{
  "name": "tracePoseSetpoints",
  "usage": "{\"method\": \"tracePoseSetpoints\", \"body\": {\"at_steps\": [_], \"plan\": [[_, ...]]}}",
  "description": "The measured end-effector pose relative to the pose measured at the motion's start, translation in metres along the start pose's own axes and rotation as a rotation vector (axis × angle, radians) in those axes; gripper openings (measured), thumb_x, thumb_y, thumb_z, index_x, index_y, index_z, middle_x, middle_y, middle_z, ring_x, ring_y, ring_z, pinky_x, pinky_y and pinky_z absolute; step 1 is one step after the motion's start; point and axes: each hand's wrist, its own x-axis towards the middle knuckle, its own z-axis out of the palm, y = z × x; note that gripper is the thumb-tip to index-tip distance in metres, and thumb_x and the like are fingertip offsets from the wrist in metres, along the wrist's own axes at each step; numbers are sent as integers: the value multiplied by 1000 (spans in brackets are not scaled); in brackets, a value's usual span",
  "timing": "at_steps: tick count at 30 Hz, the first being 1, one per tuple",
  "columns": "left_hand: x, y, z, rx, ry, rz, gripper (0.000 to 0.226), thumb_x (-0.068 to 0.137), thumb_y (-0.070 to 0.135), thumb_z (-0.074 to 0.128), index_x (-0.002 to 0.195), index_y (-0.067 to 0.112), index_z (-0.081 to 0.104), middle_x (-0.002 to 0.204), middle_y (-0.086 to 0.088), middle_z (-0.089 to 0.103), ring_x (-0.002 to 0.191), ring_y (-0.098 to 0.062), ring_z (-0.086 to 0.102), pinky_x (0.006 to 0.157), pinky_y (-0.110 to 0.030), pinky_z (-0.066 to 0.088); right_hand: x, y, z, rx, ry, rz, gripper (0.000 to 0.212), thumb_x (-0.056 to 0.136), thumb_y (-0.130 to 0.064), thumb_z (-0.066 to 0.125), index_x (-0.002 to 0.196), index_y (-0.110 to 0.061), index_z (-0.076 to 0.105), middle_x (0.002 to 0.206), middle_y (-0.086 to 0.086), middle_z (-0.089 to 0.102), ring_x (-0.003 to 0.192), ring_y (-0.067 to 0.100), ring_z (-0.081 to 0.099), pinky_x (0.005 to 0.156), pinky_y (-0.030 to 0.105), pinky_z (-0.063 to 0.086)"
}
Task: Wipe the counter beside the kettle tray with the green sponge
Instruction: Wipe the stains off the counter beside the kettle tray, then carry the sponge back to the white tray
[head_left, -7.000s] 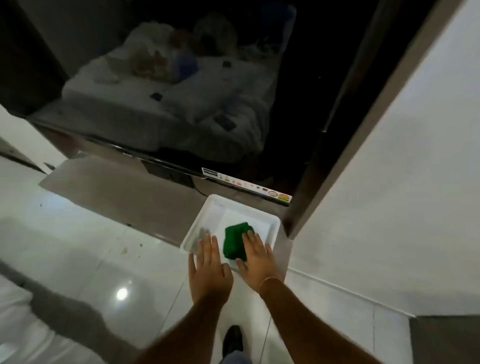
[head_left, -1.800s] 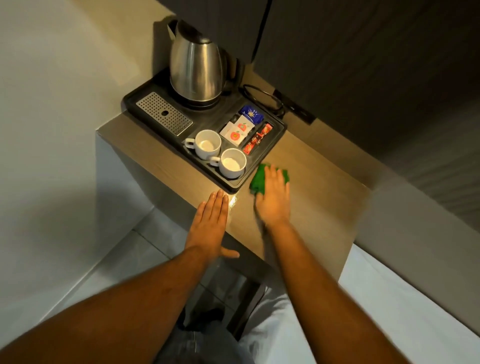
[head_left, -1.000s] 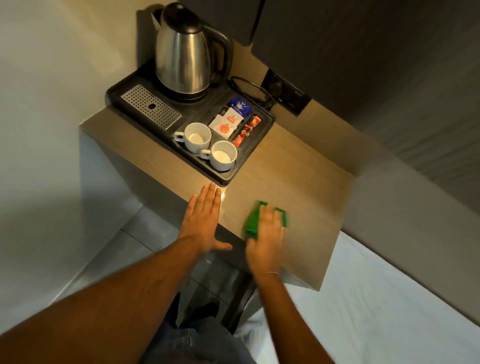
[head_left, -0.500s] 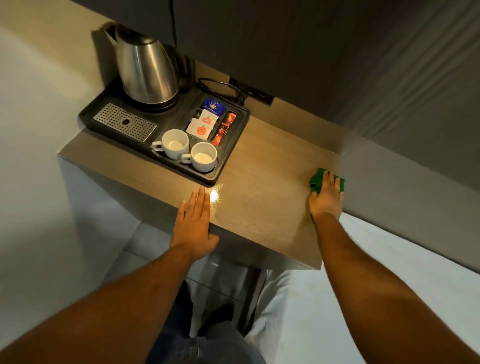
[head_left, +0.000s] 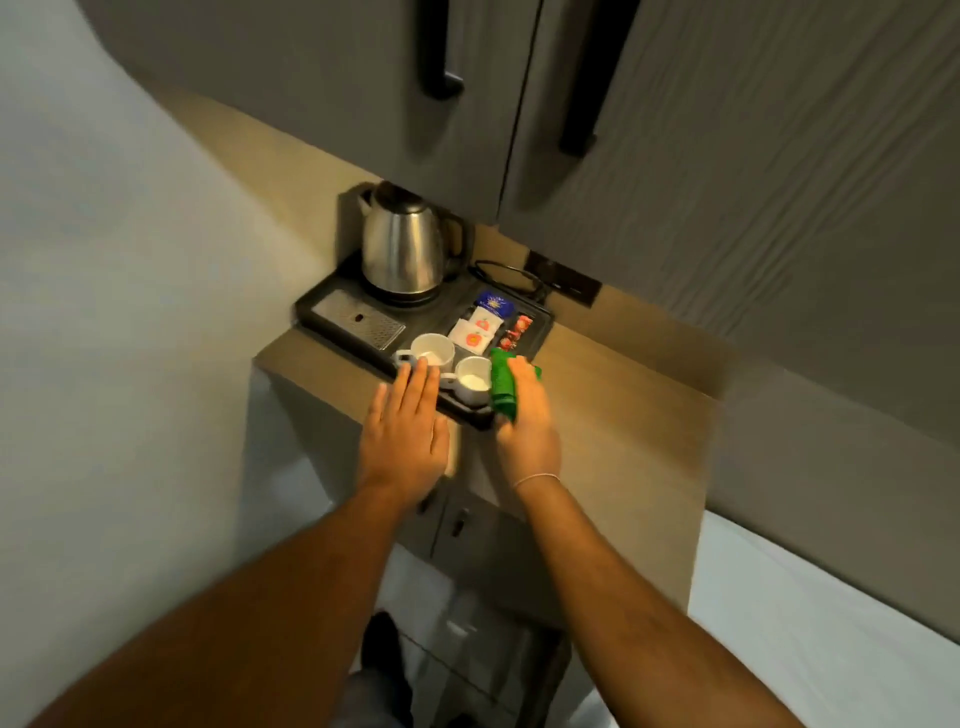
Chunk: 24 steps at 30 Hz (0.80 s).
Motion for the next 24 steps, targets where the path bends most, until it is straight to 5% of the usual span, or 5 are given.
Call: {"method": "tracePoseSetpoints", "body": {"at_steps": [5, 12, 24], "plan": [[-80, -67, -46, 61, 90, -249, 75, 100, 32, 39, 171, 11, 25, 181, -9, 20, 168, -28, 18, 134, -57, 18, -34, -65, 84, 152, -281, -282, 72, 91, 18, 61, 158, 3, 43, 166, 23, 42, 155, 39, 40, 127, 55, 32], [-256, -156, -81, 193, 0, -674, 70, 112, 45, 15, 172, 19, -10, 182, 1, -15, 168, -19, -14, 136, -46, -6, -170, -143, 181, 150, -596, -428, 64, 101, -1, 65, 159, -16, 44, 163, 11, 50, 139, 39, 59, 110, 57, 54], [-556, -296, -119, 80, 53, -1058, 69, 113, 40, 21, 172, 18, -8, 180, 1, -16, 167, -17, -16, 138, -46, -2, -436, -268, 304, -67, -1068, -764, 65, 103, -7, 60, 162, -23, 39, 159, 9, 54, 132, 34, 64, 110, 44, 53]]}}
